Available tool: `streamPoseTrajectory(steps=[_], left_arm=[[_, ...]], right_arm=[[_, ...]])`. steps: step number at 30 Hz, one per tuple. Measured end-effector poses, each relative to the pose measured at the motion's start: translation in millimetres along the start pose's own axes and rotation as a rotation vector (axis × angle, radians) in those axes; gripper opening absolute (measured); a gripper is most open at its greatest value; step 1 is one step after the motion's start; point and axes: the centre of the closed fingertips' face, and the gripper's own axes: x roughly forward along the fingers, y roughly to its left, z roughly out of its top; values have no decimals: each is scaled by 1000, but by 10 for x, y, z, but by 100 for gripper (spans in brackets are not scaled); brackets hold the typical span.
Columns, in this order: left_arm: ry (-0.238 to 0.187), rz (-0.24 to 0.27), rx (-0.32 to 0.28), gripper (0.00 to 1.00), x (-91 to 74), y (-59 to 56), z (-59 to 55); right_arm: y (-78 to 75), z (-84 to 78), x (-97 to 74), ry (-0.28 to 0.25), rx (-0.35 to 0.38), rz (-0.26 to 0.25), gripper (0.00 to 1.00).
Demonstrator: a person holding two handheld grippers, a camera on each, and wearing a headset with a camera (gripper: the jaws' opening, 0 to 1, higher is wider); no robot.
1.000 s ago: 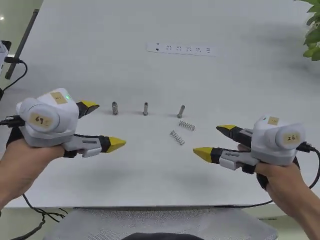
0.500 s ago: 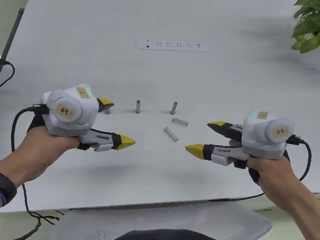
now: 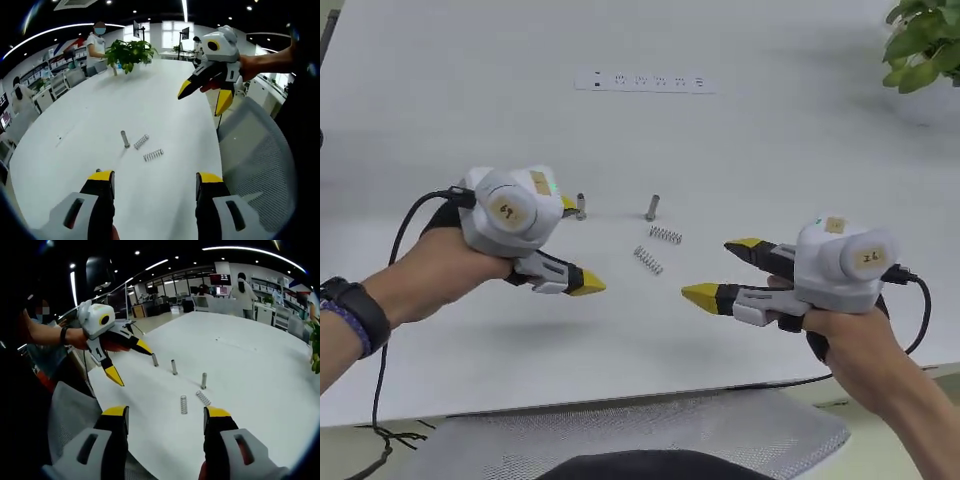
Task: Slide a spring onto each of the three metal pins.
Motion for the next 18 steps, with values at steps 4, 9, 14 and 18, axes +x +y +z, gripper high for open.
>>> streamPoseTrajectory(steps=[4,9,14,18], left_arm=[[14,-27,29,61,135,-3,34],[36,-64,53,60,316,-9,39],[62,-96,70,58,494,-21,0],[76,-117,70,57,632,-21,-28]], right_arm=[[-6,3,-17,-3,4,-6,59],[-10,-4,-24,-2,8,-6,59],[-22,-22,-31,1,13,-8,60],[-30,-46,-36,6,18,-7,60]])
